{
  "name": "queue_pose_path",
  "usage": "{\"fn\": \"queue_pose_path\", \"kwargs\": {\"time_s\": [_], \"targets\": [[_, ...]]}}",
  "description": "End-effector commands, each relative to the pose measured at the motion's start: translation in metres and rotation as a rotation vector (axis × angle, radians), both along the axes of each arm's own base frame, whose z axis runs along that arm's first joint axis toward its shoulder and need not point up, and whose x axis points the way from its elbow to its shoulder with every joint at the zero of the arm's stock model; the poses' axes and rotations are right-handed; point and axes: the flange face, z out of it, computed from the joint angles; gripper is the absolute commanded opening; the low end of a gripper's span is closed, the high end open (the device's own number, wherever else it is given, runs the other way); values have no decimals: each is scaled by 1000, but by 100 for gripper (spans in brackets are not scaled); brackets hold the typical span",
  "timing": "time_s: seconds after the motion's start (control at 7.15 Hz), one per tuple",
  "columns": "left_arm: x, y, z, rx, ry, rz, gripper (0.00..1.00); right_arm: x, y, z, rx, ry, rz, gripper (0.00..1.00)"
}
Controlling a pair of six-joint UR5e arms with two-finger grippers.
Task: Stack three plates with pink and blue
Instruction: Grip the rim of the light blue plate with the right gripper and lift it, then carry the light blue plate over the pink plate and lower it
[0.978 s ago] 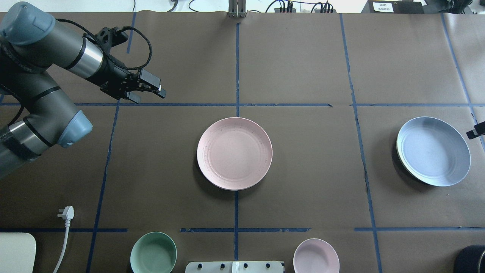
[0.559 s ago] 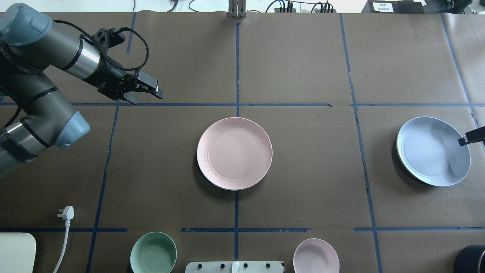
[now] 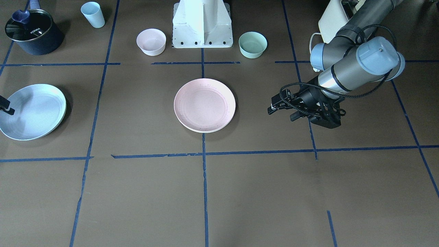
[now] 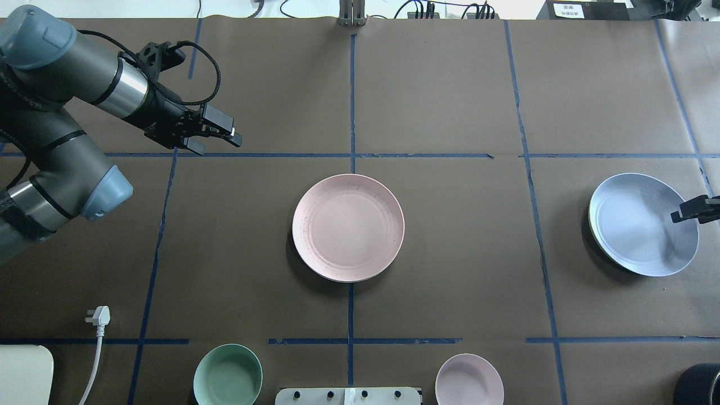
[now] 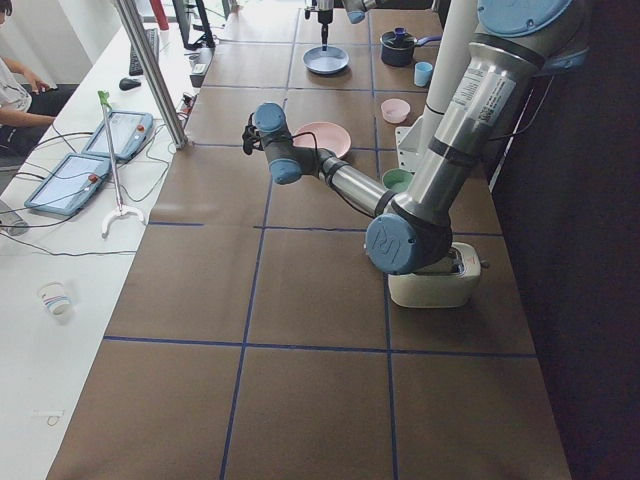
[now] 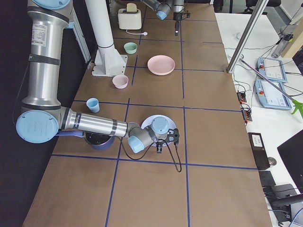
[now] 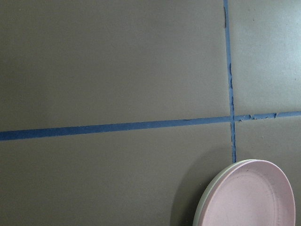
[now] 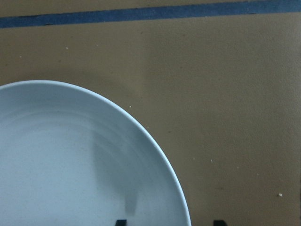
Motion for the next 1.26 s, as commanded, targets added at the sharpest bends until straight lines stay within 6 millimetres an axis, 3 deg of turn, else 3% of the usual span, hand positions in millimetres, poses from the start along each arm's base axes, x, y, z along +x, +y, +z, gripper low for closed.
{"fn": "queue_pose_path", "kwargs": {"time_s": [0.0,0.14,0.28,0.42,0.56,0.7,0.84,0.98,1.12], "targets": [[-1,0,0,3,3,-1,100,-2,-3,-1,3,1,0,6],[-2,0,-1,5,5,0,100,-2,-2,-1,3,-3,-1,0],[-3,-1,-1,5,5,-1,100,-4,-7,-16,16,-19,8,0],[-3,0,-4,8,9,0,100,-22,-26,-68,49,-83,44,0],[-7,-2,-7,13,13,-8,100,-72,-47,-135,29,-177,75,0],[-13,-4,-8,12,14,-16,100,-140,-63,-219,-36,-279,122,0],[-15,-6,-9,14,15,-21,100,-216,-54,-295,-43,-341,165,0],[-16,-7,-10,15,16,-22,100,-289,-20,-335,3,-361,192,0],[-17,-7,-14,17,21,-26,100,-325,-3,-373,16,-359,177,0]]}}
